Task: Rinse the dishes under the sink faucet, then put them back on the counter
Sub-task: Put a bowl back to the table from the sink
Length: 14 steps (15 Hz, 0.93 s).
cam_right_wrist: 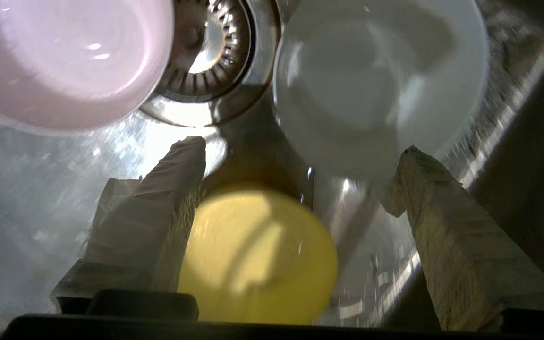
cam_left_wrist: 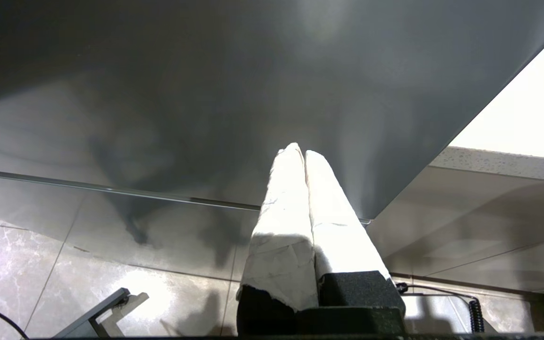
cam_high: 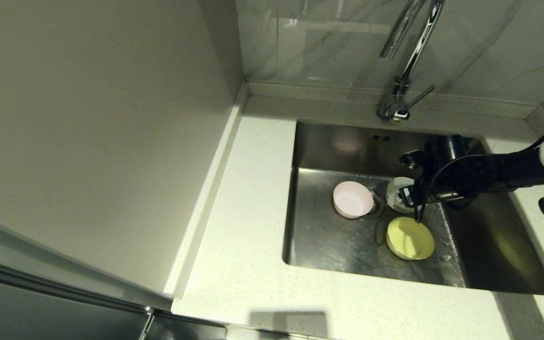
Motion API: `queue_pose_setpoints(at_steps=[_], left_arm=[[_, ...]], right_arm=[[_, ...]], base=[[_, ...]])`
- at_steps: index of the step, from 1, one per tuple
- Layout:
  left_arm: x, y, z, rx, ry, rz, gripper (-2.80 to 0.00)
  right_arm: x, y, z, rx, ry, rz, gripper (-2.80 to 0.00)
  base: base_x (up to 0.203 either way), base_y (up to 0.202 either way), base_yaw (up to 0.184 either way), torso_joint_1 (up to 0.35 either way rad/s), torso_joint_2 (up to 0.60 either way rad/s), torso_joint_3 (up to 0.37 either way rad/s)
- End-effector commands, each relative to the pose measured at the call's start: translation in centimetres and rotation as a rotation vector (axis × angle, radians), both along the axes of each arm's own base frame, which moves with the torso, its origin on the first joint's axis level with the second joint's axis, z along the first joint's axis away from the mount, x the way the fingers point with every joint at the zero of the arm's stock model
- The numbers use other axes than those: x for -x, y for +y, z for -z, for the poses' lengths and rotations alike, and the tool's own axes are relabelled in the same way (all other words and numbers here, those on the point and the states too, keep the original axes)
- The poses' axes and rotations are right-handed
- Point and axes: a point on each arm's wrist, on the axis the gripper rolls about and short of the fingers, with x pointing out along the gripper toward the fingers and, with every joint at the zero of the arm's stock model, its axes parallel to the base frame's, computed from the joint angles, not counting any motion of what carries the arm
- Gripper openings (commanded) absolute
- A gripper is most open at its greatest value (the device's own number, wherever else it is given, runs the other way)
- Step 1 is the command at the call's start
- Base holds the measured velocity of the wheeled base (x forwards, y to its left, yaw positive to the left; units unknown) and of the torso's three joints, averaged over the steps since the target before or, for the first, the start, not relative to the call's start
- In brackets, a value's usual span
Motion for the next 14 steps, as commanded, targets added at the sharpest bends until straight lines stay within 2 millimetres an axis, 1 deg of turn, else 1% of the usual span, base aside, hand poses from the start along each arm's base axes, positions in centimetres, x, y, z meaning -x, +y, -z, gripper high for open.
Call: queue_pose_setpoints(at_steps=[1,3,4,8,9,12,14], left_arm=[[0.0,0.0,0.0,0.001,-0.002,-0.001,-2.8],[0.0,0.0,0.0,0.001,-0.002,-0.001,-2.8],[0.0,0.0,0.0,0.001,-0.002,-0.001,-2.8],[0.0,0.0,0.0,0.001,-0.002,-0.001,-2.8],[0.0,0.0,0.0,0.001,-0.002,-0.001,-2.8],[0.0,0.0,0.0,0.001,-0.002,-0.001,-2.8],[0.0,0.0,0.0,0.001,-0.002,-0.001,-2.8]], right_arm=[[-1.8,-1.2,3.9,0.018,0.02,-0.039,0.0],[-2.7,-2.6,5.4,0.067,-0.022,-0.098,0.0],[-2.9,-2.8,5.9,0.067,-0.027,-0.126,0.0],[-3.4,-2.8,6.8,0.09,-0.039,-0.165,0.0],[-3.4,-2.8,6.8,0.096,-0.046,-0.169,-2.8],[-3.4,-2.8,6.4,0.094,-0.055,-0.173,-2.8],[-3.3,-2.8,5.7,0.097,-0.069,-0.172,-2.8]], base=[[0.0,0.0,0.0,0.0,0.0,0.0],[0.0,0.0,0.0,0.0,0.0,0.0],[0.0,0.0,0.0,0.0,0.0,0.0],[0.0,0.0,0.0,0.0,0.0,0.0],[0.0,0.0,0.0,0.0,0.0,0.0],[0.0,0.0,0.0,0.0,0.0,0.0],[0.0,0.0,0.0,0.0,0.0,0.0]])
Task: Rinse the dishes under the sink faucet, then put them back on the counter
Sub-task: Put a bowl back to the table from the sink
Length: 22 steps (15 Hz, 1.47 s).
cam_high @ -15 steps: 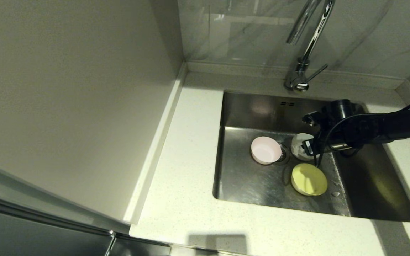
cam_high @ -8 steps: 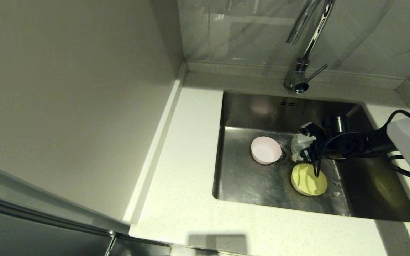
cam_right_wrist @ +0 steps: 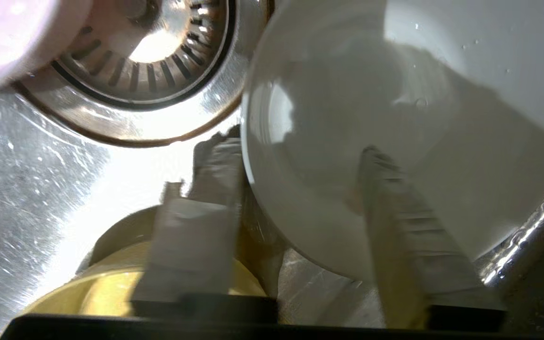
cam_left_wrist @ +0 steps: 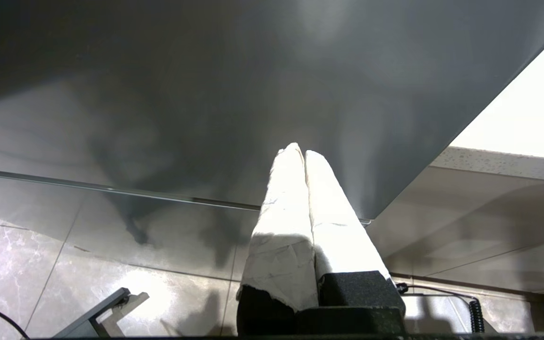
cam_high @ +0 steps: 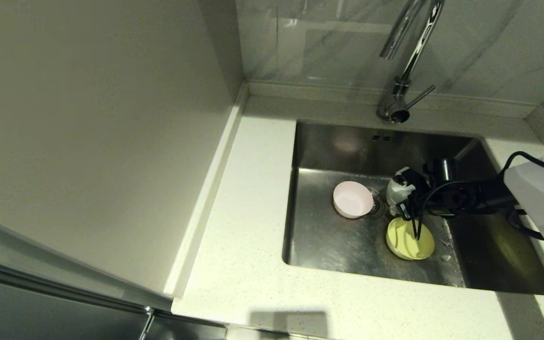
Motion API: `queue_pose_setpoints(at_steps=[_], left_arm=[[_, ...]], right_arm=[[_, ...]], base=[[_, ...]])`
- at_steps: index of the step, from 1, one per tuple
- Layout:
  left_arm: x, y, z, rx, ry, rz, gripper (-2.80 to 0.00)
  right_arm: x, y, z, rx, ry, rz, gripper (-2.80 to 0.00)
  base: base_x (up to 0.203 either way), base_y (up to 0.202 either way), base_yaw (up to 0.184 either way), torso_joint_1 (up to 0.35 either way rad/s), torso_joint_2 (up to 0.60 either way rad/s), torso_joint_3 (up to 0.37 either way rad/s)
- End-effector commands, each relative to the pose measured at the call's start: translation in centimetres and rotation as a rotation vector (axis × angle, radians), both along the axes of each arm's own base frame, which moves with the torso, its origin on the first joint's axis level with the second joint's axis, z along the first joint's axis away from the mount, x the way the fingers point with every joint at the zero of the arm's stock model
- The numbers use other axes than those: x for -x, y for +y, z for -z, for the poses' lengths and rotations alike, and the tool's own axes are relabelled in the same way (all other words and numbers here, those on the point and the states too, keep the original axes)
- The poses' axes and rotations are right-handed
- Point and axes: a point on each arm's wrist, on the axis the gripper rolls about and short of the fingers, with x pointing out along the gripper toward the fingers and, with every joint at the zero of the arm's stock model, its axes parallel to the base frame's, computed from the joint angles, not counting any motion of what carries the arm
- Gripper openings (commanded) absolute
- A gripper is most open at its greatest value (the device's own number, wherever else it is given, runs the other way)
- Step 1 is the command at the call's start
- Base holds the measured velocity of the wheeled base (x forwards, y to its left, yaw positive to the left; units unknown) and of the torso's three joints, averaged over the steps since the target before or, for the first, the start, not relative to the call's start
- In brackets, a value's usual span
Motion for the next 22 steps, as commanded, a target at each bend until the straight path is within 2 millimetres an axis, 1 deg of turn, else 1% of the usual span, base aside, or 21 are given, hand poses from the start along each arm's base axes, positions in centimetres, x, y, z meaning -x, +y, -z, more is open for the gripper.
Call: queue_pose_setpoints(at_steps=[1,3,6,8,10,12,14,17,18,20,22], left_arm=[[0.0,0.0,0.0,0.0,-0.002,0.0,-2.8],[0.0,0.0,0.0,0.0,-0.002,0.0,-2.8],[0.0,0.0,0.0,0.0,-0.002,0.0,-2.8],[0.0,0.0,0.0,0.0,-0.002,0.0,-2.8],[0.0,0.0,0.0,0.0,-0.002,0.0,-2.8],[0.0,0.0,0.0,0.0,-0.002,0.0,-2.8],[0.0,0.0,0.0,0.0,-0.002,0.0,-2.8],[0.0,0.0,0.0,0.0,-0.002,0.0,-2.8],[0.0,0.0,0.0,0.0,-0.002,0.0,-2.8],[0.0,0.0,0.0,0.0,-0.002,0.0,-2.8],[0.0,0.0,0.0,0.0,-0.002,0.0,-2.8]], right_arm=[[0.1,0.0,-0.8,0.002,-0.019,-0.002,-2.8],[0.3,0.0,-1.7,0.003,-0.034,-0.002,-2.8],[0.5,0.1,-2.3,0.004,-0.042,-0.002,-2.8],[0.8,0.2,-3.4,0.002,-0.063,0.0,-2.8],[1.4,0.2,-5.0,-0.027,-0.088,-0.002,-2.8],[2.8,0.4,-7.0,-0.117,-0.102,-0.036,-2.8],[5.2,0.7,-8.8,-0.222,-0.093,-0.05,-2.8],[9.3,1.5,-11.8,-0.434,-0.071,-0.141,-2.8],[10.6,1.8,-12.9,-0.561,-0.044,-0.19,-2.8],[12.7,2.4,-15.0,-0.884,0.085,-0.267,-2.8],[14.0,2.7,-16.8,-1.166,0.258,-0.25,-2.8]], base=[[0.0,0.0,0.0,0.0,0.0,0.0],[0.0,0.0,0.0,0.0,0.0,0.0],[0.0,0.0,0.0,0.0,0.0,0.0],[0.0,0.0,0.0,0.0,0.0,0.0],[0.0,0.0,0.0,0.0,0.0,0.0],[0.0,0.0,0.0,0.0,0.0,0.0],[0.0,0.0,0.0,0.0,0.0,0.0],[0.0,0.0,0.0,0.0,0.0,0.0],[0.0,0.0,0.0,0.0,0.0,0.0],[0.0,0.0,0.0,0.0,0.0,0.0],[0.0,0.0,0.0,0.0,0.0,0.0]])
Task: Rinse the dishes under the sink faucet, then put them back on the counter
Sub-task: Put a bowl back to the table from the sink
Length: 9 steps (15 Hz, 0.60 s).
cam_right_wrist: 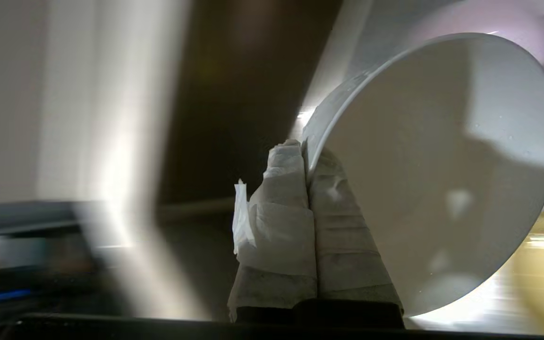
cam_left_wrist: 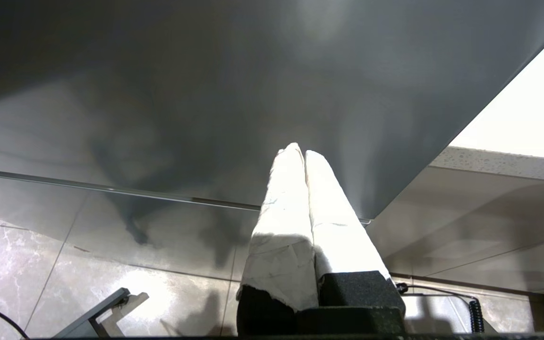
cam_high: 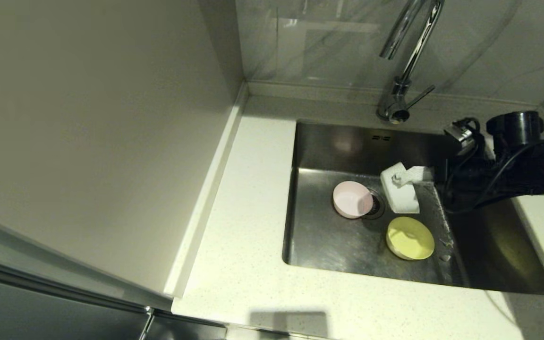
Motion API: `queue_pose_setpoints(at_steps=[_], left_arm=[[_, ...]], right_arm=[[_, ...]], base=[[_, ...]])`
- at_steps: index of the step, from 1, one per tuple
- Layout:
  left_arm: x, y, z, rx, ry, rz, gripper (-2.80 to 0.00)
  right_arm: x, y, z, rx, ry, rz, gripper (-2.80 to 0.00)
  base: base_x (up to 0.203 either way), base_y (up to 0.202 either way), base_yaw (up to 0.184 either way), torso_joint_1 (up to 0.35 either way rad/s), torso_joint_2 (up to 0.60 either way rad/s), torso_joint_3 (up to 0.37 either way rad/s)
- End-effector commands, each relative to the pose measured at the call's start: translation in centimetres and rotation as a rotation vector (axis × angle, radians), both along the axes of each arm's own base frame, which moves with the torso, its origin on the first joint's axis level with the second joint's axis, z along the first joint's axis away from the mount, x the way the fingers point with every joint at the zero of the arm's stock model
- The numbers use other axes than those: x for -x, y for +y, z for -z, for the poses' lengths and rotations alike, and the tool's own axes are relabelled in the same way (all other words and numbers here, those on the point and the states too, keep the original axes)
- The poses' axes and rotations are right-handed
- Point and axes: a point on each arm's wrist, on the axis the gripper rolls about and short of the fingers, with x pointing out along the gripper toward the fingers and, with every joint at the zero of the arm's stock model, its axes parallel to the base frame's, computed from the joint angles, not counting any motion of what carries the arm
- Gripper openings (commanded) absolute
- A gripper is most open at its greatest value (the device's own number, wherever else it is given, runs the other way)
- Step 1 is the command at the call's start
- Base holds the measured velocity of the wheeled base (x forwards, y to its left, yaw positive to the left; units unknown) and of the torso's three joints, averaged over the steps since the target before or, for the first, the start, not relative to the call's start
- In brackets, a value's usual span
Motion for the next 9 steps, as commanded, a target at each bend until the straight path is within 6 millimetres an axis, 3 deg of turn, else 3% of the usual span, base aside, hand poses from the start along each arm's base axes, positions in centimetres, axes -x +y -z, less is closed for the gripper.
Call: queue_pose_setpoints(at_steps=[1,6,9], left_arm=[[0.0,0.0,0.0,0.0,-0.002,0.0,-2.8],[0.0,0.0,0.0,0.0,-0.002,0.0,-2.8],[0.0,0.0,0.0,0.0,-0.002,0.0,-2.8]], right_arm=[[2.0,0.5,-3.4,-0.305,0.223,-0.047,-2.8],[1.2,1.6,-8.0,-0.792,0.777,0.055,-2.8],[1.2,1.7,-11.9,-1.01,0.848,-0.018,-2.8]], base=[[0.0,0.0,0.0,0.0,0.0,0.0],[0.0,0.0,0.0,0.0,0.0,0.0],[0.0,0.0,0.0,0.0,0.0,0.0]])
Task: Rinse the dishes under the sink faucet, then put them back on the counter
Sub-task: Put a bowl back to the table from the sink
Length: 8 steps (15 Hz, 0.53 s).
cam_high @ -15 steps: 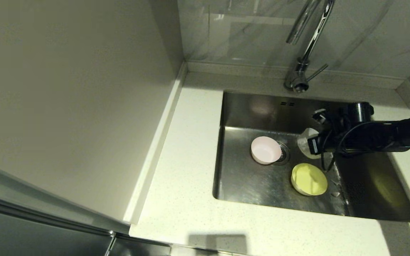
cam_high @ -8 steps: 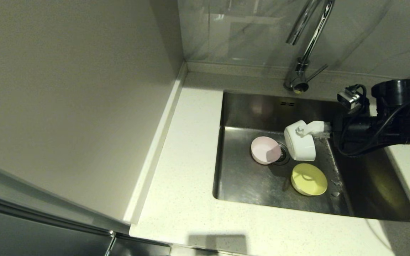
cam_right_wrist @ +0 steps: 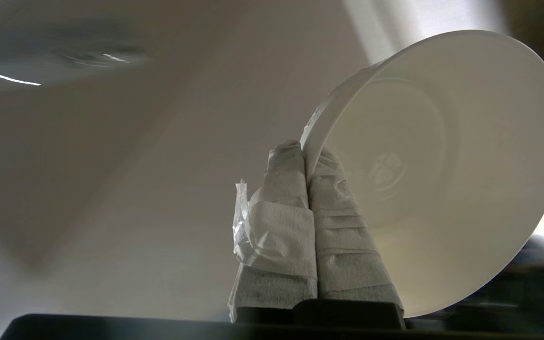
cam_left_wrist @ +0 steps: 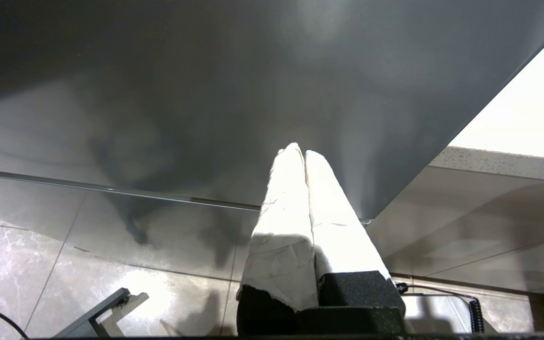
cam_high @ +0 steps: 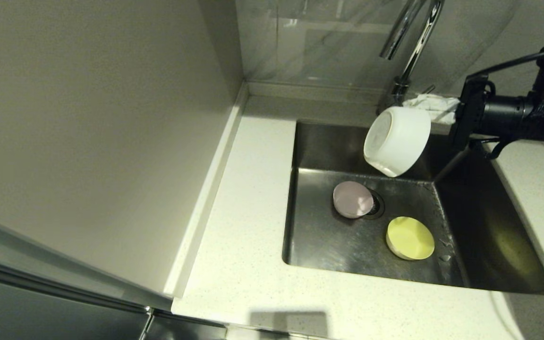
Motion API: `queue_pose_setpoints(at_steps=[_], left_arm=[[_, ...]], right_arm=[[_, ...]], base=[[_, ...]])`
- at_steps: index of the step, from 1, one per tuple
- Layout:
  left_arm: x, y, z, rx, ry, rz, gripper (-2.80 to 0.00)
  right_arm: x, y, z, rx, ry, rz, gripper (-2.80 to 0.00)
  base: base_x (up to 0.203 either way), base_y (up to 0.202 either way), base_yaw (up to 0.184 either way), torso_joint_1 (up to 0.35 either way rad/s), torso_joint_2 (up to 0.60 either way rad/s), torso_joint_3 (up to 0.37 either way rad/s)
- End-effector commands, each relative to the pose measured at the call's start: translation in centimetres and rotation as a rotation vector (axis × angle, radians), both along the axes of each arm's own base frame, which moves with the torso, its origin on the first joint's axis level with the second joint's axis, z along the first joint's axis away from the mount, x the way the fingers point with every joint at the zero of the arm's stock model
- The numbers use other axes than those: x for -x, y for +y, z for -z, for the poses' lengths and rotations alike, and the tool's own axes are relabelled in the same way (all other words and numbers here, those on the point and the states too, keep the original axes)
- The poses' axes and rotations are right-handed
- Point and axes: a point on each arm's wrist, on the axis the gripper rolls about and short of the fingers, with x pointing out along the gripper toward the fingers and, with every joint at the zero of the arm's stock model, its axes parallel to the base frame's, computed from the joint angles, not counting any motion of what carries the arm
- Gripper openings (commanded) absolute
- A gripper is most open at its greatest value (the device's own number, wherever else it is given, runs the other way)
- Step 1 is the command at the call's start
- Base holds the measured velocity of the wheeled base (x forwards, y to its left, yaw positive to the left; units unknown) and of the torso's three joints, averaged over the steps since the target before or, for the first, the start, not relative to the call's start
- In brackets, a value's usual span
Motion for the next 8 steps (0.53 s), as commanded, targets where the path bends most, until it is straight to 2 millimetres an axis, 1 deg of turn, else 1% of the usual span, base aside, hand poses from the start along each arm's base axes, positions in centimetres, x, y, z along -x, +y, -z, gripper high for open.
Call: queue_pose_setpoints(at_steps=[1,2,3,5,6,7,8], left_arm=[[0.0,0.0,0.0,0.001,-0.002,0.0,-2.8],[0.0,0.0,0.0,0.001,-0.002,0.0,-2.8],[0.0,0.0,0.0,0.001,-0.002,0.0,-2.8],[0.0,0.0,0.0,0.001,-0.002,0.0,-2.8],[0.0,0.0,0.0,0.001,-0.002,0.0,-2.8],[0.0,0.0,0.0,0.001,-0.002,0.0,-2.8],[0.0,0.0,0.0,0.001,-0.002,0.0,-2.8]], right_arm=[[0.6,0.1,-3.2,-0.248,0.133,-0.039,-2.8],[1.0,0.1,-4.0,-0.318,0.118,-0.045,-2.8],[1.3,0.0,-3.6,-0.366,0.125,-0.042,-2.8],[1.8,-0.3,-1.1,-0.409,0.148,-0.031,-2.8],[2.2,-0.6,-0.2,-0.419,0.145,-0.025,-2.8],[2.5,-0.8,0.3,-0.427,0.138,-0.018,-2.8],[2.6,-0.9,0.3,-0.431,0.135,-0.015,-2.8]], base=[[0.0,0.0,0.0,0.0,0.0,0.0],[0.0,0.0,0.0,0.0,0.0,0.0],[0.0,0.0,0.0,0.0,0.0,0.0],[0.0,0.0,0.0,0.0,0.0,0.0],[0.0,0.0,0.0,0.0,0.0,0.0],[0.0,0.0,0.0,0.0,0.0,0.0],[0.0,0.0,0.0,0.0,0.0,0.0]])
